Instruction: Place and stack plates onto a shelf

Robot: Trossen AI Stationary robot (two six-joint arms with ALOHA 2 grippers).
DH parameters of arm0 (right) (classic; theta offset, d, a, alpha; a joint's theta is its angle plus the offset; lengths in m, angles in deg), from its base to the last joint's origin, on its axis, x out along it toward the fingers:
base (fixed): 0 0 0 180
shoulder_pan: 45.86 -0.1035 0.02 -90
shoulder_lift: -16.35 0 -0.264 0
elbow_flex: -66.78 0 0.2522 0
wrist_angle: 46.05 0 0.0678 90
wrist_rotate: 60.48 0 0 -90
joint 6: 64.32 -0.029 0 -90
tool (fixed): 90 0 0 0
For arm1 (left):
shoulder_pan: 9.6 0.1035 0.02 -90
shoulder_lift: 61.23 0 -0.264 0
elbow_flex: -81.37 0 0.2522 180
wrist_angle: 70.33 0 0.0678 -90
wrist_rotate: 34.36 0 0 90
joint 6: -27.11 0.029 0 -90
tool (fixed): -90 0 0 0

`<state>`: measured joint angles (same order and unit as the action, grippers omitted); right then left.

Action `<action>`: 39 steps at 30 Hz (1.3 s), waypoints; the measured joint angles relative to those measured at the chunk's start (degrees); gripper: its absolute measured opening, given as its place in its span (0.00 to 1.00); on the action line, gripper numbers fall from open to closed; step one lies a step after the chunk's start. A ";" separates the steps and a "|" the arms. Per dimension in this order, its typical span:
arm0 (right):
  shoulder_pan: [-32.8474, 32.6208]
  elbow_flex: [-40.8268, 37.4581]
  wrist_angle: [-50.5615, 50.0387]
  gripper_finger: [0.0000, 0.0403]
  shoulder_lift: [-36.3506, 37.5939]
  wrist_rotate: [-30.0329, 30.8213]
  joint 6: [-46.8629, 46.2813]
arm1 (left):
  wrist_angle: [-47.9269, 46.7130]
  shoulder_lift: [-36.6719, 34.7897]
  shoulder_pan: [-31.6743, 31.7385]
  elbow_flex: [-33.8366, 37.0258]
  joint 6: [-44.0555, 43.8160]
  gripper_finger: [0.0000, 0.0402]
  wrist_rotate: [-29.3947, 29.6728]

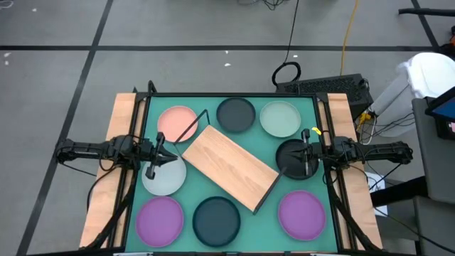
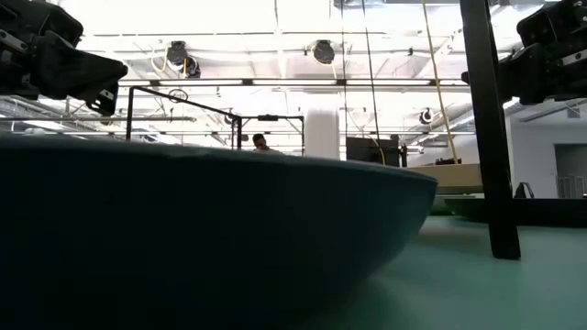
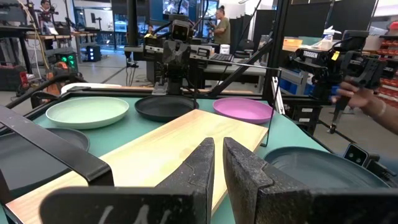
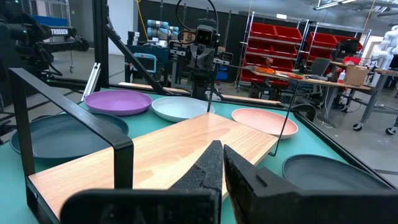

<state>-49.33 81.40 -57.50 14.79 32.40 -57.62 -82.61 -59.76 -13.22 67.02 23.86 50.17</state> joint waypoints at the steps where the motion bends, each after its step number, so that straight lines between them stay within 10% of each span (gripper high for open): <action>1: 0.00 0.00 0.00 0.00 0.00 0.00 0.19 | 0.01 0.02 0.00 0.01 -0.02 0.10 0.00; 23: -0.02 2.90 5.07 0.00 -2.79 4.35 -4.59 | 0.00 0.00 0.01 -0.01 -0.02 0.10 0.00; 39: -0.02 27.11 -3.87 0.00 -23.70 4.66 -9.25 | 0.00 0.02 0.00 0.00 0.00 0.10 0.00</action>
<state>-49.35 108.50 -61.37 -8.91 37.05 -66.86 -82.61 -59.74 -13.22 67.02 23.86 50.17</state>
